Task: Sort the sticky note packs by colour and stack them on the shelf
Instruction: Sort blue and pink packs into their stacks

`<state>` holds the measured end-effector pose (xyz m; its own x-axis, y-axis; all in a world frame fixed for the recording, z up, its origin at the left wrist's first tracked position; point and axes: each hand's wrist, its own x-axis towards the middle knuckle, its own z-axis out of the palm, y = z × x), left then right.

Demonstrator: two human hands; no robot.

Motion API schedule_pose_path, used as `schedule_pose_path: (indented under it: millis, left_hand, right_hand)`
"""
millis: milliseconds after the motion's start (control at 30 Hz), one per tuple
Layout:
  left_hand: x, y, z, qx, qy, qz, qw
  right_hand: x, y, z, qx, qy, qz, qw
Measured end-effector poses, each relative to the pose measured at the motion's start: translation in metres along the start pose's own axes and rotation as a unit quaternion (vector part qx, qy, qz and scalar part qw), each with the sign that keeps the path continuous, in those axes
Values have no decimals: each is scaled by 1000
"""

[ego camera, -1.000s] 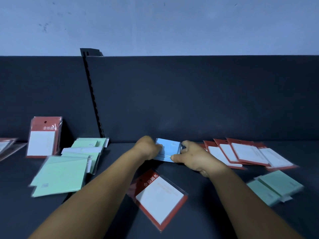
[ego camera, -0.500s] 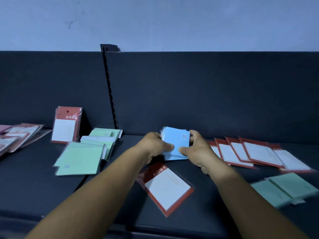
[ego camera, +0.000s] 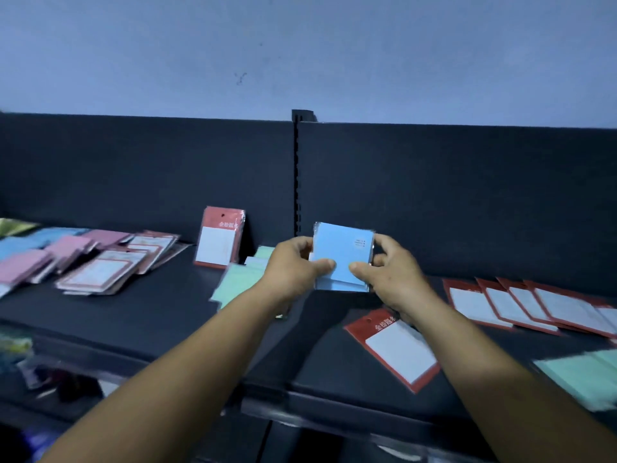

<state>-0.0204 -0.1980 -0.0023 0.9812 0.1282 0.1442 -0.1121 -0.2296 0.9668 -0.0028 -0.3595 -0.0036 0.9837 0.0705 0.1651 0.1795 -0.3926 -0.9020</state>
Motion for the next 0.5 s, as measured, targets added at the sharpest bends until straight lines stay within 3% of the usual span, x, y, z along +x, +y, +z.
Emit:
schedule_pose_path:
  millis: [500]
  left_hand:
    - [-109,-37,-238,34,111,37,993]
  right_hand:
    - [-96,-119,218,34,-62,-52,996]
